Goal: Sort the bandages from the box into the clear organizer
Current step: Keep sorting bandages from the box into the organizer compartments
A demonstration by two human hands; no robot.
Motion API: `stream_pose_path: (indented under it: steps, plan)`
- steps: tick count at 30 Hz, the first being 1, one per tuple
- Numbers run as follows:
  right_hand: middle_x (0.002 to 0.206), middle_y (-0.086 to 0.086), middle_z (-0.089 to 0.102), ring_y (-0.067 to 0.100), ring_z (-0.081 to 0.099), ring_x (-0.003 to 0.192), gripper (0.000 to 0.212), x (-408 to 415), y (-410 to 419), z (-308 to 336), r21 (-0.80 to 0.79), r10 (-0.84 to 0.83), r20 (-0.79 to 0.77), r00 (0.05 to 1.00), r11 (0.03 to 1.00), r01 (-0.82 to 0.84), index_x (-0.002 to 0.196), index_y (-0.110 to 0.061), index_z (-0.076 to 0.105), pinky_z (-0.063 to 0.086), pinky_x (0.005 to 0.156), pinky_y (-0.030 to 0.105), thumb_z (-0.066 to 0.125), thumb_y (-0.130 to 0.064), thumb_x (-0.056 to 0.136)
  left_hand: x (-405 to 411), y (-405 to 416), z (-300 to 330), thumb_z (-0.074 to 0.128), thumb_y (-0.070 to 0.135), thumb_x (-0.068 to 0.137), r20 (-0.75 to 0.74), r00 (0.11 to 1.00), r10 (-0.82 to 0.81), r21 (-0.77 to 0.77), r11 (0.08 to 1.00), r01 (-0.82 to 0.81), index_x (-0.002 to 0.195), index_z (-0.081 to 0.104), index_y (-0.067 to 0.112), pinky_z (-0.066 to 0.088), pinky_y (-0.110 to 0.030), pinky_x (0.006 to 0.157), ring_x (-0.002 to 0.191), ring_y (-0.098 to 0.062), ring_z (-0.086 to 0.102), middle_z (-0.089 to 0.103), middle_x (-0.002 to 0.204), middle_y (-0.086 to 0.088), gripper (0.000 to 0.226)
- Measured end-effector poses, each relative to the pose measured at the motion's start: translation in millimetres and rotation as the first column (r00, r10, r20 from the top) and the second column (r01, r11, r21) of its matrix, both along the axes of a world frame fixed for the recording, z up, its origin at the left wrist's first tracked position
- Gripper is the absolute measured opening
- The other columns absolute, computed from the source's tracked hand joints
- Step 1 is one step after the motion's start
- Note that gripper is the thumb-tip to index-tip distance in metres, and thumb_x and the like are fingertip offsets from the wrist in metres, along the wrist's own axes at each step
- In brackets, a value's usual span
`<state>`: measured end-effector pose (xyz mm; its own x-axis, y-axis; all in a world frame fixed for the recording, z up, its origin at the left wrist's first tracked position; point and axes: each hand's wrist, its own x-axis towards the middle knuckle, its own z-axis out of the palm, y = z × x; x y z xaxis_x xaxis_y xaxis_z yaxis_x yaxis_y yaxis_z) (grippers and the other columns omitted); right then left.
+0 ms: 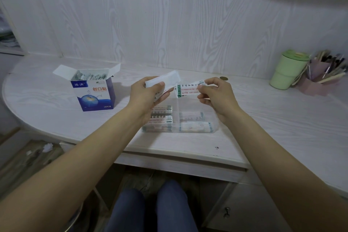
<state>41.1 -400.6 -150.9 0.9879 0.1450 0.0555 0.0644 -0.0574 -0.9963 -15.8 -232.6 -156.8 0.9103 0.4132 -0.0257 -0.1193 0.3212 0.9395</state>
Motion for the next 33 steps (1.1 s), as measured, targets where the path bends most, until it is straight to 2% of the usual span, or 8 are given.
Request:
stream_pose_path:
  steps: [6, 8, 11, 14, 19, 23, 30, 33]
  plan:
    - [0.096, 0.019, 0.060, 0.015, 0.062, 0.062, 0.018, 13, -9, -13, -0.136, -0.032, 0.019, 0.999, 0.990, 0.034, 0.106, -0.007, 0.049, 0.056, 0.061, 0.020, 0.056, 0.001, 0.092, 3, -5, -1, 0.055, -0.003, 0.091, -0.022, 1.000, -0.008, 0.007, 1.000, 0.009, 0.111, 0.055, 0.003, 0.059, -0.026, 0.075, 0.078, -0.020, 0.071, 0.061, 0.114, -0.015, 0.020]
    - [0.093, 0.016, 0.057, 0.015, 0.063, 0.061, 0.023, 15, -10, -17, -0.239, -0.018, 0.055, 0.998, 0.970, 0.030, 0.113, -0.006, 0.052, 0.056, 0.058, 0.016, 0.055, 0.002, 0.092, 4, -6, -1, 0.055, -0.004, 0.092, -0.022, 1.000, -0.015, 0.006, 1.000, 0.015, 0.111, 0.055, 0.003, 0.059, -0.026, 0.073, 0.078, -0.020, 0.071, 0.060, 0.114, -0.015, 0.020]
    - [0.082, 0.010, 0.060, 0.011, 0.063, 0.056, 0.015, 16, -11, -19, -0.431, 0.032, 0.084, 0.996, 0.902, 0.007, 0.104, -0.004, 0.062, 0.050, 0.050, 0.012, 0.056, 0.002, 0.091, 3, -7, 1, 0.054, -0.004, 0.092, -0.018, 0.999, -0.027, 0.010, 1.000, 0.027, 0.109, 0.055, 0.003, 0.059, -0.026, 0.075, 0.077, -0.019, 0.071, 0.061, 0.111, -0.013, 0.019]
    - [0.094, 0.013, 0.062, 0.001, 0.060, 0.045, 0.009, 17, -9, -19, -0.576, 0.081, 0.128, 0.988, 0.818, 0.008, 0.095, -0.006, 0.064, 0.041, 0.042, 0.008, 0.058, -0.001, 0.090, 3, -7, 0, 0.054, -0.004, 0.092, -0.022, 0.999, -0.023, 0.017, 1.000, 0.024, 0.106, 0.056, 0.005, 0.059, -0.026, 0.075, 0.076, -0.018, 0.071, 0.062, 0.107, -0.011, 0.017]
    - [0.091, 0.004, 0.060, 0.019, 0.058, 0.084, 0.005, 19, -1, -17, -0.816, 0.194, 0.172, 0.966, 0.577, 0.029, 0.083, -0.014, 0.063, 0.043, 0.064, 0.027, 0.062, -0.011, 0.087, 2, -5, 1, 0.054, -0.005, 0.091, -0.030, 0.999, -0.016, 0.010, 1.000, 0.017, 0.101, 0.057, 0.007, 0.059, -0.026, 0.075, 0.075, -0.018, 0.071, 0.062, 0.103, -0.009, 0.016]
    - [0.090, 0.009, 0.067, 0.024, 0.060, 0.082, 0.004, 20, 1, -16, -0.890, 0.203, 0.134, 0.970, 0.455, 0.028, 0.079, -0.014, 0.068, 0.035, 0.053, 0.024, 0.068, -0.014, 0.083, 1, -5, 1, 0.054, -0.005, 0.091, -0.019, 1.000, -0.020, 0.022, 1.000, 0.021, 0.100, 0.058, 0.007, 0.058, -0.026, 0.077, 0.075, -0.017, 0.071, 0.064, 0.101, -0.008, 0.016]
    - [0.094, 0.006, 0.070, 0.023, 0.063, 0.086, 0.013, 22, 5, -14, -0.944, 0.298, 0.154, 0.942, 0.327, 0.051, 0.088, -0.015, 0.073, 0.042, 0.062, 0.028, 0.065, -0.007, 0.082, 2, -6, 0, 0.054, -0.005, 0.091, -0.025, 0.999, -0.028, 0.018, 0.999, 0.028, 0.103, 0.057, 0.006, 0.058, -0.027, 0.077, 0.080, -0.021, 0.071, 0.063, 0.107, -0.013, 0.016]
    - [0.089, 0.002, 0.071, 0.020, 0.060, 0.075, 0.020, 21, 6, -12, -0.965, 0.349, 0.167, 0.922, 0.250, 0.080, 0.080, -0.018, 0.071, 0.039, 0.055, 0.025, 0.060, -0.002, 0.077, 2, -7, 0, 0.054, -0.005, 0.091, -0.027, 0.999, -0.037, 0.022, 0.999, 0.038, 0.095, 0.058, 0.009, 0.058, -0.028, 0.079, 0.082, -0.021, 0.071, 0.064, 0.105, -0.011, 0.016]
